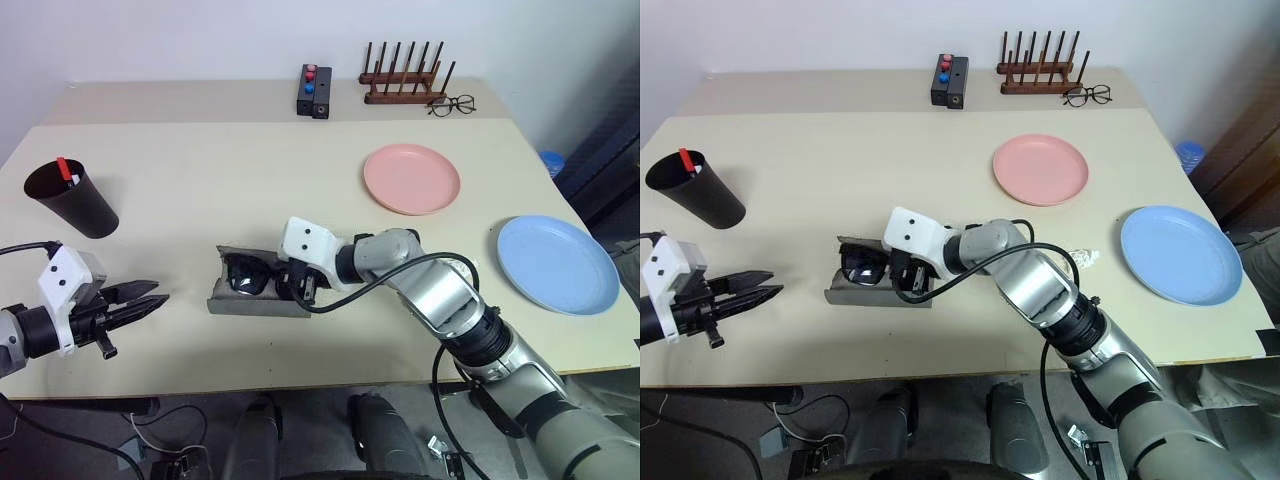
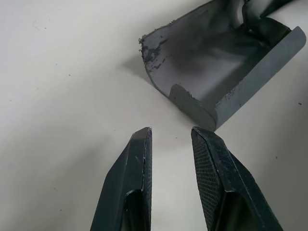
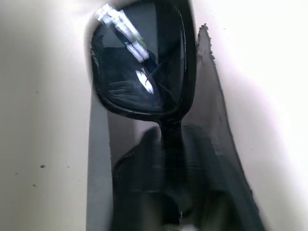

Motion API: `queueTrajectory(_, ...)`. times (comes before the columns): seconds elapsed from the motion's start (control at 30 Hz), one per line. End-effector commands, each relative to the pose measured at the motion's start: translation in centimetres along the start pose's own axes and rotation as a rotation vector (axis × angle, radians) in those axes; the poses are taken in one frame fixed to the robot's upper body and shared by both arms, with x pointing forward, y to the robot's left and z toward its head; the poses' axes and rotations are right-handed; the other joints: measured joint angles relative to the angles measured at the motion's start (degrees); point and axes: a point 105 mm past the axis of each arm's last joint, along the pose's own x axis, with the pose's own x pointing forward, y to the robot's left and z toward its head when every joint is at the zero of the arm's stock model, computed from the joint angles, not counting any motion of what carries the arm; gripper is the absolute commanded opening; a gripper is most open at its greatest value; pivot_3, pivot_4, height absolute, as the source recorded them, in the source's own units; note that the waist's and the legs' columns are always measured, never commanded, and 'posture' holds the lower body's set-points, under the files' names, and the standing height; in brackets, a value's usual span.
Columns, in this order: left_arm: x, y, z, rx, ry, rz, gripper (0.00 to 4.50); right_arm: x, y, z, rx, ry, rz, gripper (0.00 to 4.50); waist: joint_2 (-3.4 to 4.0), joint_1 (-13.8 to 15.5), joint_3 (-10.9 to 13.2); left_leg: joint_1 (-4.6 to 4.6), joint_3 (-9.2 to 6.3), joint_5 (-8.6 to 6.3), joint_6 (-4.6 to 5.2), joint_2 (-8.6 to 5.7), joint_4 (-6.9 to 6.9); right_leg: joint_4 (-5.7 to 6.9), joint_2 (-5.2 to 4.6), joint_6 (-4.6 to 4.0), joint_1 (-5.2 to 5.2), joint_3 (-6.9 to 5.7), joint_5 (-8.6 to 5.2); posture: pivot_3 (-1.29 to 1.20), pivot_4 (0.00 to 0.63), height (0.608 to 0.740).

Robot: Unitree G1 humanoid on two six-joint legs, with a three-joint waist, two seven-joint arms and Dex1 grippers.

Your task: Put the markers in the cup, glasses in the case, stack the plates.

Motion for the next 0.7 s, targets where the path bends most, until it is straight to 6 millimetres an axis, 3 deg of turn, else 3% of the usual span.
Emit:
queueTrajectory(0.03, -0.3, 0.2, 0.4, 0.029, 0.003, 0.011, 1.29, -0.4, -0.1, 1.3, -0.024, -0.055, -0.004, 2.75, 0.0, 0.0, 0.0, 0.0, 0.0, 0.0, 0.0, 0.0, 0.0, 0.0, 0.0, 0.0, 0.0, 0.0, 0.0, 0.0, 0.15, 0.74)
queueTrajectory(0.07, -0.3, 0.2, 0.4, 0.028, 0.004, 0.013, 1.29, -0.5, -0.2, 1.5, -0.024, -0.064, -0.004, 3.21, 0.0, 0.0, 0.0, -0.01, 0.0, 0.0, 0.0, 0.0, 0.0, 0.0, 0.0, 0.0, 0.0, 0.0, 0.0, 0.0, 0.15, 0.74)
queueTrajectory(0.17, -0.4, 0.4, 0.5, 0.032, 0.004, 0.023, 1.29, -1.0, -0.6, 2.0, -0.038, -0.084, -0.012, 3.21, 0.0, 0.0, 0.0, -0.01, 0.0, 0.0, 0.0, 0.0, 0.0, 0.0, 0.0, 0.0, -0.01, 0.0, 0.0, 0.0, 0.15, 0.74)
queueTrajectory(0.3, -0.1, 1.3, 2.3, -0.014, -0.097, 0.057, 1.29, -2.0, -0.8, 2.9, -0.068, -0.136, -0.006, 3.21, 0.0, 0.23, 0.0, -0.01, -0.01, 0.0, 0.0, 0.0, 0.01, 0.0, 0.0, 0.0, -0.01, -0.01, 0.0, 0.0, 0.15, 0.74)
queueTrajectory(0.43, 0.9, 2.6, 4.0, -0.086, -0.161, 0.07, 0.02, -3.5, -1.1, 2.9, -0.104, -0.167, -0.008, 3.27, -0.01, 0.16, 0.0, -0.01, -0.01, 0.0, 0.0, -0.01, 0.04, -0.01, 0.0, 0.01, 0.05, -0.01, 0.0, 0.0, 0.15, 0.74)
queueTrajectory(0.57, 3.1, 2.6, 6.0, -0.06, -0.21, 0.024, 0.02, -5.3, -1.5, 1.9, -0.154, -0.176, -0.029, 3.27, -0.01, 0.29, -0.01, -0.01, -0.01, 0.01, 0.01, -0.01, 0.02, -0.01, 0.02, 0.04, 0.06, -0.01, 0.0, 0.0, 0.15, 0.74)
queueTrajectory(0.7, 6.7, 2.7, 8.1, -0.029, -0.222, -0.039, 0.02, -7.9, -1.6, 0.2, -0.189, -0.168, -0.042, 3.27, -0.03, 0.67, -0.02, -0.01, -0.05, 0.01, 0.01, -0.02, 0.11, 0.0, 0.05, 0.07, 0.15, -0.02, 0.0, 0.0, 0.15, 0.74)
